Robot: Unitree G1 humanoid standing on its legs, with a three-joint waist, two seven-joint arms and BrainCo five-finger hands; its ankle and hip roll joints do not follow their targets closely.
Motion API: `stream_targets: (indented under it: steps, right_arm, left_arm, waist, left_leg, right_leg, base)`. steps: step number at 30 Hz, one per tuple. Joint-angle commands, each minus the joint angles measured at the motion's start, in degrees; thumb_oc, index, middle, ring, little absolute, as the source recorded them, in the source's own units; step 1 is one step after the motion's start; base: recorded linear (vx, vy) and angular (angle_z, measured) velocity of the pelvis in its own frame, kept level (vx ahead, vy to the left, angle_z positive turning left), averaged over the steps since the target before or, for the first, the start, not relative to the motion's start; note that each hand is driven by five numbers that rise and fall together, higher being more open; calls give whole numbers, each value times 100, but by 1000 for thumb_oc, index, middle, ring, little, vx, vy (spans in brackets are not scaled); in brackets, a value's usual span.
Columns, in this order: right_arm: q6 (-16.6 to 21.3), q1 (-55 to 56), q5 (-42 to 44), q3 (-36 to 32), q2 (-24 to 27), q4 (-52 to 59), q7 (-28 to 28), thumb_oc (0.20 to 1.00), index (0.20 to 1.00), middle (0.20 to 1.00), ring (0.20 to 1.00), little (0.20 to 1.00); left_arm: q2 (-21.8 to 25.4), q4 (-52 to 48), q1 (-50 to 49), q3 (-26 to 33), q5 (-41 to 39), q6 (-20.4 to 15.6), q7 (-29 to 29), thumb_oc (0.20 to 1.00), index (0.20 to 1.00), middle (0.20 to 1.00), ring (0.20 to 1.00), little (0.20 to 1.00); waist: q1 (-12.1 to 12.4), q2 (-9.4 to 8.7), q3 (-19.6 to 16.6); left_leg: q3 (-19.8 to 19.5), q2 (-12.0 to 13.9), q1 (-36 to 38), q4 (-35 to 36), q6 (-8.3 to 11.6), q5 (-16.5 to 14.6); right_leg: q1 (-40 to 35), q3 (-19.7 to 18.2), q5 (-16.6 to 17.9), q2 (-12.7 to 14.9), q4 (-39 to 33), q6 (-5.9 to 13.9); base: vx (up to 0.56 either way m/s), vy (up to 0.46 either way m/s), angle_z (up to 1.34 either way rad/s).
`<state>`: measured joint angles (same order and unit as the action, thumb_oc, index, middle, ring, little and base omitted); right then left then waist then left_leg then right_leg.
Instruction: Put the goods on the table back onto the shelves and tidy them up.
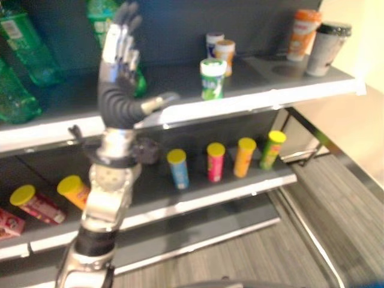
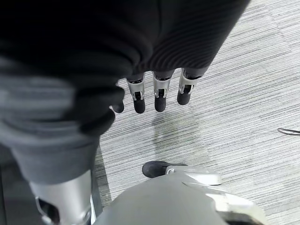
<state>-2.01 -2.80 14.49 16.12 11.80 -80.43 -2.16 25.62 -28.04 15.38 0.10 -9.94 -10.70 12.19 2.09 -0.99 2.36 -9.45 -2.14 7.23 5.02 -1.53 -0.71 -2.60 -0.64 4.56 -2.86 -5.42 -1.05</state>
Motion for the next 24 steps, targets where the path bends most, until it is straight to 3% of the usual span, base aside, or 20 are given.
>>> stream_targets:
  steps: [1, 6, 17, 19, 24]
  right_arm:
    - [10, -204, -185, 83, -90, -245, -49, 1000, 1000, 1000, 1000, 1000]
    - [16, -183, -250, 53, -46, -246, -82, 1000, 1000, 1000, 1000, 1000]
    - [15, -123, -336, 47, 45, -207, -89, 1000, 1000, 1000, 1000, 1000]
    - [17, -35, -441, 62, 98, -117, -93, 1000, 1000, 1000, 1000, 1000]
    - [0, 7, -474, 39, 137, -80, -101, 1000, 1000, 1000, 1000, 1000]
  left_arm:
    - [241, 72, 133, 348, 257, -195, 144, 1000, 1000, 1000, 1000, 1000]
    - [206, 77, -113, 596, 284, -221, 214, 1000, 1000, 1000, 1000, 1000]
    - [190, 386, -137, 568, 207, -85, 167, 1000, 1000, 1000, 1000, 1000]
    - [262, 968, 224, 387, 51, 62, 115, 1000, 1000, 1000, 1000, 1000]
    - [315, 1284, 481, 246, -13, 136, 107, 1000, 1000, 1000, 1000, 1000]
  waist:
    - [51, -295, -101]
    - [78, -331, -99]
    - [8, -312, -119]
    - [-127, -276, -140]
    - [-204, -265, -155]
  left_leg:
    - [-9, 348, 87, -2, 298, -575]
    - [-20, 349, 64, -2, 302, -550]
    - [1, 375, 90, -2, 310, -590]
    - [49, 392, 106, -2, 324, -606]
    - [87, 410, 104, -2, 331, -612]
  right_leg:
    - [-340, -283, -452, 344, 42, 500]
    - [-324, -273, -443, 344, 42, 492]
    - [-356, -257, -499, 323, 42, 467]
    - [-340, -282, -492, 309, 42, 467]
    - [-326, -315, -485, 300, 42, 467]
  base:
    - [0, 0, 0]
    - [0, 0, 0]
    - [2, -1, 1]
    - [42, -15, 10]
    - [3, -2, -1]
